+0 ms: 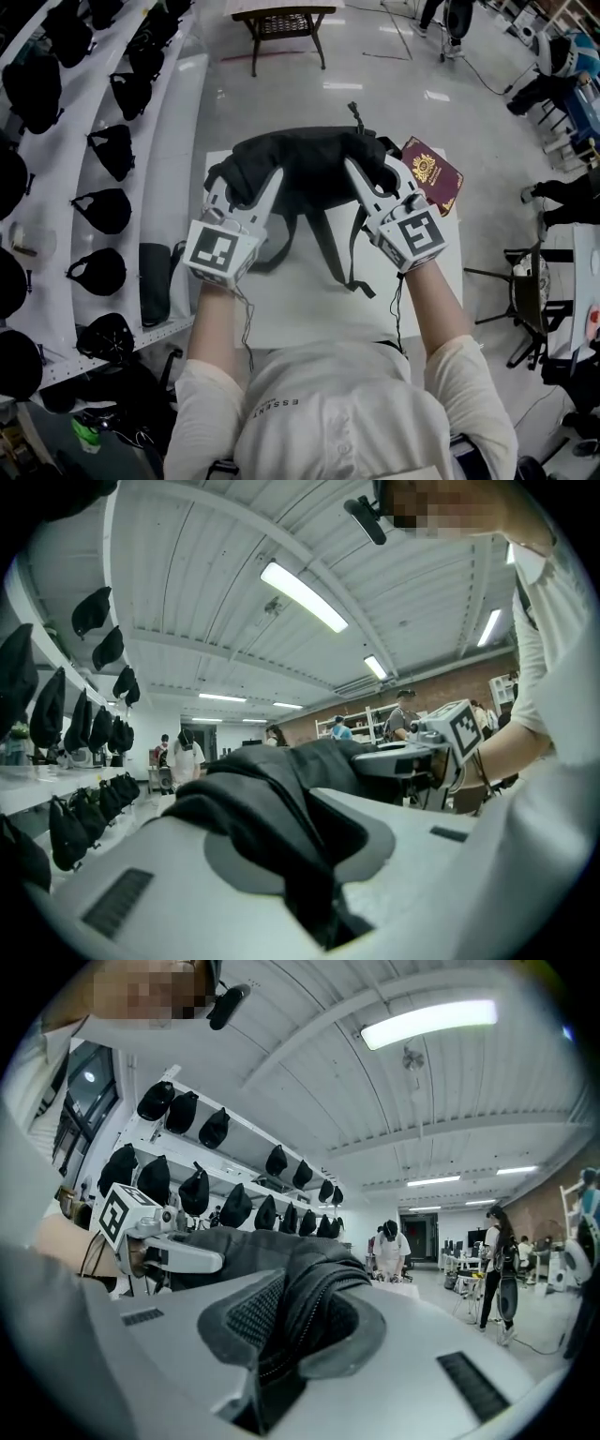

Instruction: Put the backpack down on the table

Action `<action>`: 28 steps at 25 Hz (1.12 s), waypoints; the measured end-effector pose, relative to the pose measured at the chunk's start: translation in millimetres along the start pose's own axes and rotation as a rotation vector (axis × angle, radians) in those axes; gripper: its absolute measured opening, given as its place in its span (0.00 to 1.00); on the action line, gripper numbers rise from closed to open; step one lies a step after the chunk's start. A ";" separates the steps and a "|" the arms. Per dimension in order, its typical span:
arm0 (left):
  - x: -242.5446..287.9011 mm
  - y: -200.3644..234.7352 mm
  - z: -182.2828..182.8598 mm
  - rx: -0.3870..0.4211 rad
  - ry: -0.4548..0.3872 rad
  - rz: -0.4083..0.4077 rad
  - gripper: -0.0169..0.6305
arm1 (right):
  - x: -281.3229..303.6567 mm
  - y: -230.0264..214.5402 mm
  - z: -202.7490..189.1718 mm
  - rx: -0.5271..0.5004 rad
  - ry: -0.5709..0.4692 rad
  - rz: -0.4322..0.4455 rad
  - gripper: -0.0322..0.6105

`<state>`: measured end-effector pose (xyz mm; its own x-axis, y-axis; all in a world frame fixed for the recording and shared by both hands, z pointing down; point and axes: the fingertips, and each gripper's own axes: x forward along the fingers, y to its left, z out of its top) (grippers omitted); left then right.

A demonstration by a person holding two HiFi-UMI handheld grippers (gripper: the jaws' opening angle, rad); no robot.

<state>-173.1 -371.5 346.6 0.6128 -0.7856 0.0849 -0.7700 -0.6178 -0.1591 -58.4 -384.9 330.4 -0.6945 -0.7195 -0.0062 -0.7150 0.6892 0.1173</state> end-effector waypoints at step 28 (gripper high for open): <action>30.8 -6.9 -89.1 -0.143 0.057 -0.129 0.14 | 3.3 -11.7 -97.4 0.145 0.093 -0.035 0.17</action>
<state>-164.7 -394.4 438.0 0.7001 -0.6977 0.1522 -0.7056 -0.7086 -0.0028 -44.5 -403.6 425.8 -0.6634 -0.7434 0.0847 -0.7473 0.6639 -0.0262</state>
